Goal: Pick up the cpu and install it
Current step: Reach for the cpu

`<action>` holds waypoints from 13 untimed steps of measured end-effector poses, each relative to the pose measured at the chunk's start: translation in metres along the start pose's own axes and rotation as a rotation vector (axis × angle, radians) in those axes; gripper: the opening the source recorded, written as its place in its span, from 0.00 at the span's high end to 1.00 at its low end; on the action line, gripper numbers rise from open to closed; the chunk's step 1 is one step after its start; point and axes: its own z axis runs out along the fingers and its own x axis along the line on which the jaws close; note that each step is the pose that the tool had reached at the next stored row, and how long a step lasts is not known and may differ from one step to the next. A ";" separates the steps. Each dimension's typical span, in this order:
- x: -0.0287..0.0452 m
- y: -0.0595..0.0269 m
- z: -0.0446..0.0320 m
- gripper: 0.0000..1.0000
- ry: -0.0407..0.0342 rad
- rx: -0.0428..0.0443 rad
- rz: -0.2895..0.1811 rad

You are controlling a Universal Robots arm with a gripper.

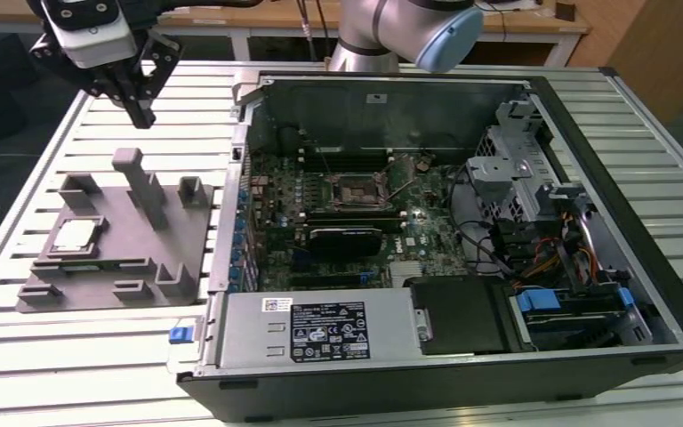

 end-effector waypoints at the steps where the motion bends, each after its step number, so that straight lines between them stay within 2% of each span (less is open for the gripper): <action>1: 0.0019 -0.0001 0.0001 0.89 0.0000 0.0000 0.000; 9: 0.0169 -0.0013 0.0006 0.89 0.0000 0.0001 0.000; 13: 0.0295 -0.0023 0.0010 0.89 0.0017 0.0001 0.000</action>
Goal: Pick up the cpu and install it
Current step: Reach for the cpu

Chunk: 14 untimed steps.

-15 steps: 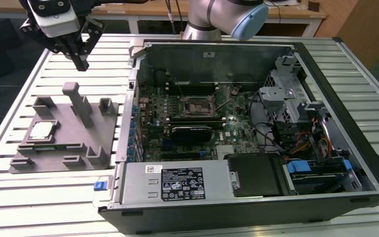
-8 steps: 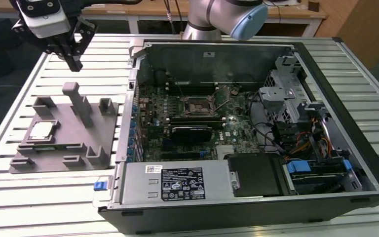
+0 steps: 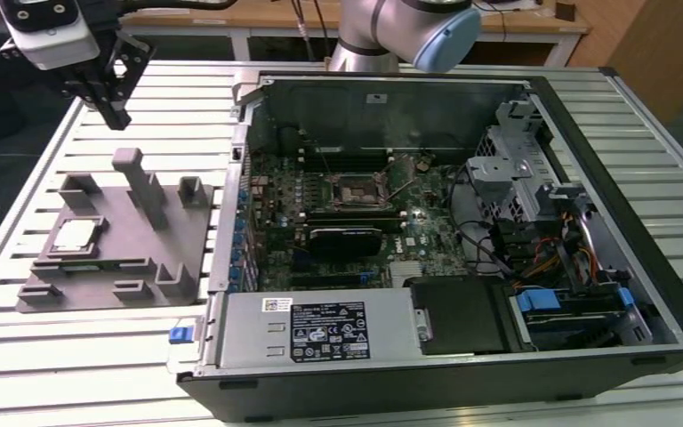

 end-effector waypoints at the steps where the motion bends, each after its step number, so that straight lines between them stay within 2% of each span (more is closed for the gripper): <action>1: 0.0030 -0.0003 0.0004 0.89 0.0024 0.0002 0.000; 7: 0.0204 -0.0018 0.0049 0.89 0.0291 0.0023 0.001; 14: 0.0520 -0.0043 0.0075 0.89 0.0318 0.0025 0.001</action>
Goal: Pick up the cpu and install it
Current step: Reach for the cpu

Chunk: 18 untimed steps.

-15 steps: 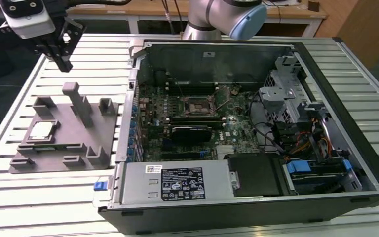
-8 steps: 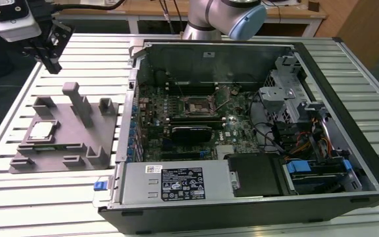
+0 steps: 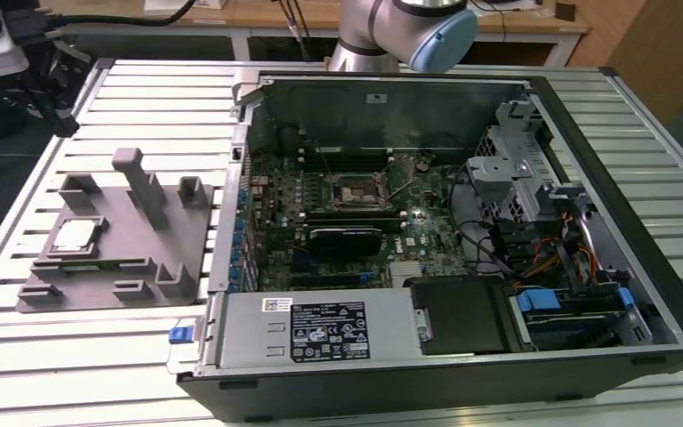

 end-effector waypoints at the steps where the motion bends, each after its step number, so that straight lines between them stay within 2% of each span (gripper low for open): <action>1: 0.0036 -0.0003 0.0005 0.89 0.0000 0.0000 0.000; 8: 0.0259 -0.0022 0.0041 0.89 0.0000 -0.0001 0.000; 18: 0.0525 -0.0044 0.0075 0.89 0.0002 0.0000 0.000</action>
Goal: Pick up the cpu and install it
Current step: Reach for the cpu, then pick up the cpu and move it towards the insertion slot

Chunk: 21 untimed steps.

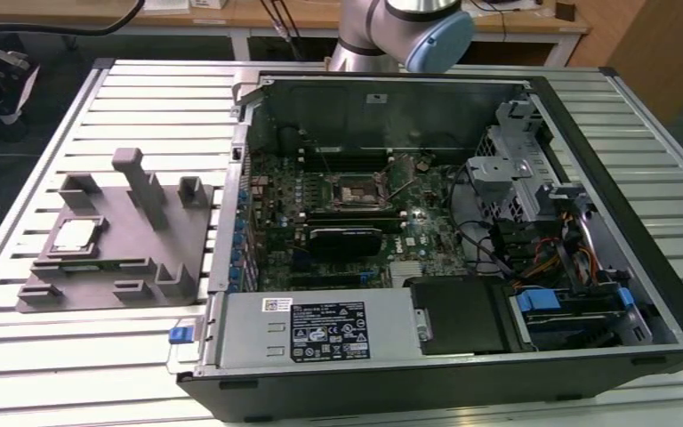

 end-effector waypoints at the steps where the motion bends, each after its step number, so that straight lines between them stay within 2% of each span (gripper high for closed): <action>1: 0.0015 -0.0001 0.0003 0.89 -0.0002 -0.0001 0.000; 6: 0.0058 -0.0006 0.0019 0.89 -0.0001 -0.0002 0.000; 21: 0.0061 -0.0013 0.0104 0.89 0.0003 0.0002 0.000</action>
